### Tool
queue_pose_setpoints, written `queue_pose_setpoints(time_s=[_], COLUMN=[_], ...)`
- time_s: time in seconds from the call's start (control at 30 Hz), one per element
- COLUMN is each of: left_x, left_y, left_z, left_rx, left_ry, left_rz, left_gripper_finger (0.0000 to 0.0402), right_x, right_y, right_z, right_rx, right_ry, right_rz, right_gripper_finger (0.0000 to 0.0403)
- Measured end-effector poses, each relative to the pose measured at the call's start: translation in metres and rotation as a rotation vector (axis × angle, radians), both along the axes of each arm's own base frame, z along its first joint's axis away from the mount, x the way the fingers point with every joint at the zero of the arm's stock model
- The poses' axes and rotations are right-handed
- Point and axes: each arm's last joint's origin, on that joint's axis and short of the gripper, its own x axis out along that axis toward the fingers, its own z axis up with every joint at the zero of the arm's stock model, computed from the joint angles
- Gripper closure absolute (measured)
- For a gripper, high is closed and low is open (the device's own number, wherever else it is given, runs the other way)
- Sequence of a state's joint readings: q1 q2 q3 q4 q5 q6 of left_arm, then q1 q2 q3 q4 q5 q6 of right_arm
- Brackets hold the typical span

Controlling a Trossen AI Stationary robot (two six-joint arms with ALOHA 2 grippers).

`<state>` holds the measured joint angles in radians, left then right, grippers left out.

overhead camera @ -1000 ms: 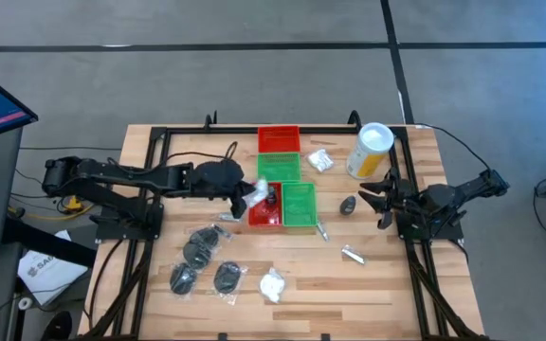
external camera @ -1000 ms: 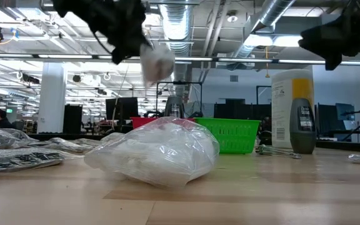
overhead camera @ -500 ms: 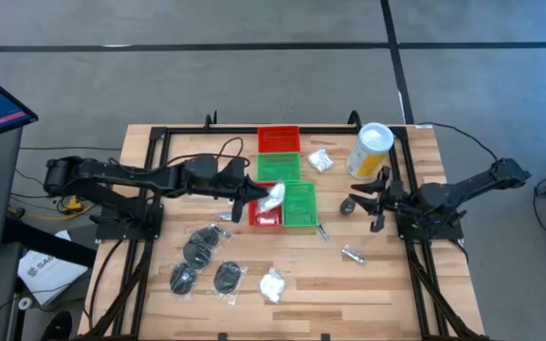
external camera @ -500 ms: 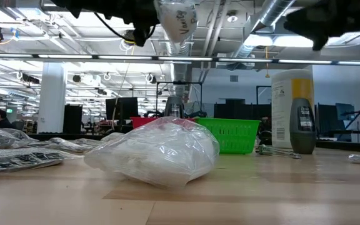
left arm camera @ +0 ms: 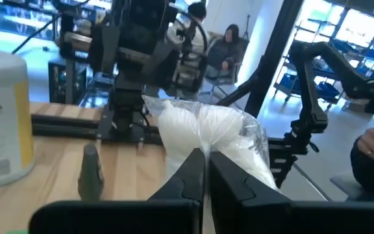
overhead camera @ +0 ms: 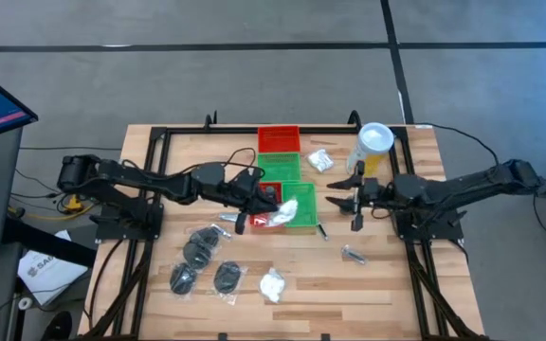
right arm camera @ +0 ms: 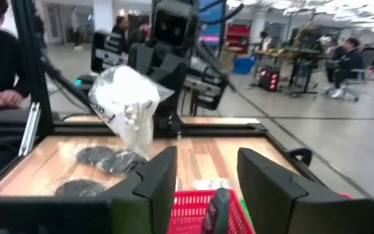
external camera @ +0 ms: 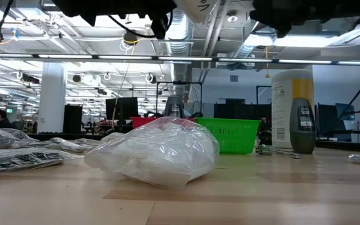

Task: Pick & Place Travel size toiletries
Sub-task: Put the white cotton pack into the bottom green bin

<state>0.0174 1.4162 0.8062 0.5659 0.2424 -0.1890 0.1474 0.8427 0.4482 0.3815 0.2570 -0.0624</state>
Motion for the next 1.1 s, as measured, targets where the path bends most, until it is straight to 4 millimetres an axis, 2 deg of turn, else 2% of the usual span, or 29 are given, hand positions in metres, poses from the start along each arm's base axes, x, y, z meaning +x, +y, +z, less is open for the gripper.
queue_pose_setpoints(time_s=[0.27, 0.53, 0.77, 0.93, 1.1], left_x=[0.004, 0.004, 0.004, 0.004, 0.004], left_y=[-0.002, -0.003, -0.004, -0.004, -0.002], left_z=[-0.006, -0.006, -0.007, -0.007, -0.007], left_rx=[0.002, -0.001, 0.003, 0.003, 0.004], left_ry=[0.007, 0.008, 0.012, 0.018, 0.018], left_rz=[-0.005, -0.059, -0.081, -0.084, -0.078], left_gripper_finger=[0.04, 0.04, 0.04, 0.04, 0.04], right_x=[0.041, 0.069, 0.075, 0.069, 0.068], right_y=[-0.004, 0.001, 0.003, 0.003, 0.007], right_z=[0.01, 0.01, 0.014, 0.018, 0.018], right_rx=[-0.033, -0.071, -0.075, -0.076, -0.067], right_ry=[0.067, 0.116, 0.123, 0.142, 0.139], right_rz=[-0.017, 0.139, 0.208, 0.217, 0.302], right_gripper_finger=[0.0193, 0.0195, 0.0211, 0.0215, 0.0213])
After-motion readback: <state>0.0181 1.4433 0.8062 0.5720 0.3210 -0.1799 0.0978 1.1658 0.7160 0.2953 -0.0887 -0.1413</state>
